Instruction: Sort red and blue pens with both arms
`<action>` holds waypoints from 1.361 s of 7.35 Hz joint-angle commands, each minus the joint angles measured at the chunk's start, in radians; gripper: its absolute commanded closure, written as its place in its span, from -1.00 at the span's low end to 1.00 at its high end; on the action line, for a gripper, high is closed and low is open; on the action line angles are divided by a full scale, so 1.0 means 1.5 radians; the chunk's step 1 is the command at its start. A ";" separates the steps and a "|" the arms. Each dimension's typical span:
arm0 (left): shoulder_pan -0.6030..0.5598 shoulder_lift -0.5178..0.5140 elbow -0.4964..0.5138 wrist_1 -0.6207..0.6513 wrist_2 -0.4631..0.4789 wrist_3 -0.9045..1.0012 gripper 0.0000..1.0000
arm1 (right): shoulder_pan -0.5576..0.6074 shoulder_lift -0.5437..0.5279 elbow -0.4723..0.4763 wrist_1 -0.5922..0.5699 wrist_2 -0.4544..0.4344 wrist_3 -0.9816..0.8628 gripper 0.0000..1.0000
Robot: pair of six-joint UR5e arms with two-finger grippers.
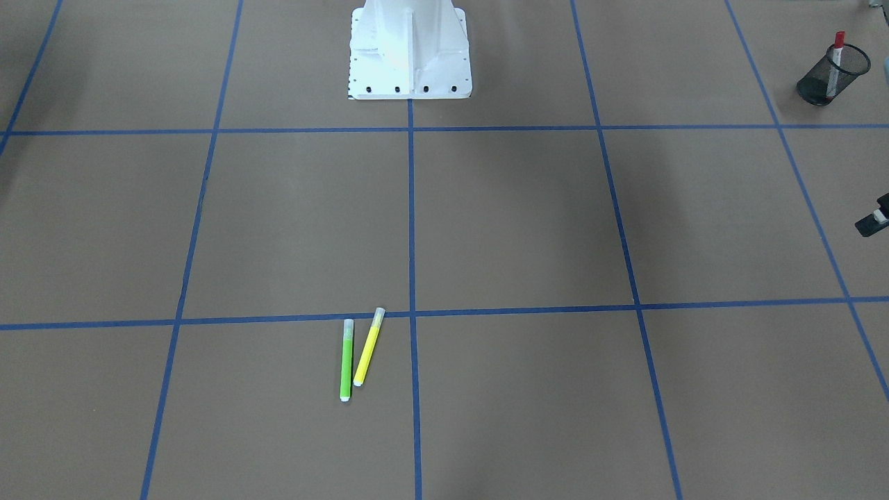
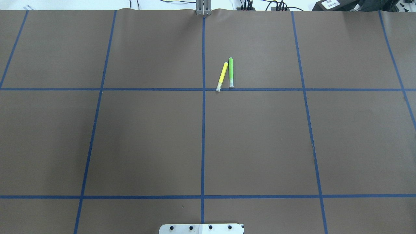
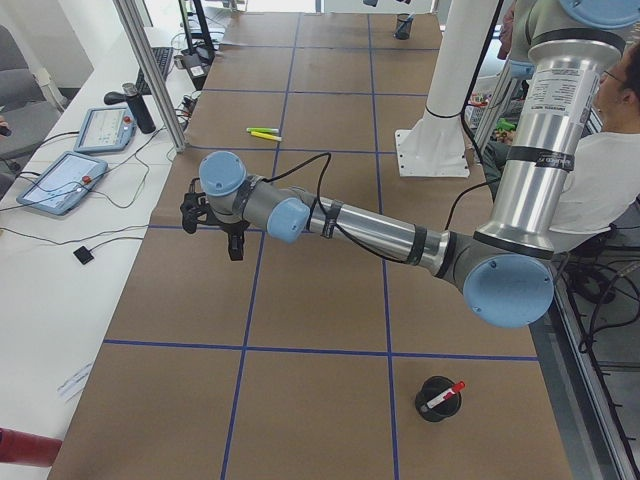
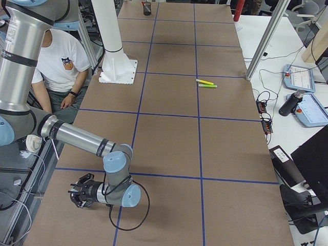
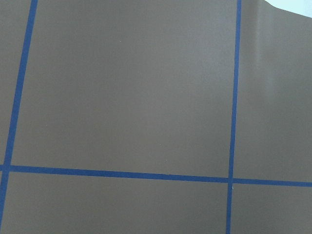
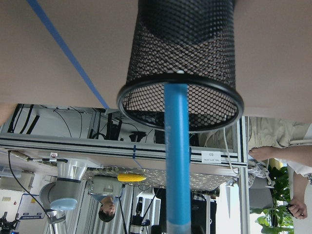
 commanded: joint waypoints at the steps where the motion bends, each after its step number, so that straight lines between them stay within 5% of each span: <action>1: 0.000 0.004 -0.013 0.000 0.000 -0.025 -1.00 | 0.000 0.013 -0.001 0.009 0.017 0.001 -1.00; 6: 0.000 0.054 -0.022 -0.002 0.001 -0.014 -1.00 | 0.001 0.191 0.006 0.035 0.131 0.002 -1.00; 10: 0.001 0.074 -0.017 -0.002 0.069 0.011 -1.00 | 0.001 0.245 0.000 0.338 0.182 0.086 -1.00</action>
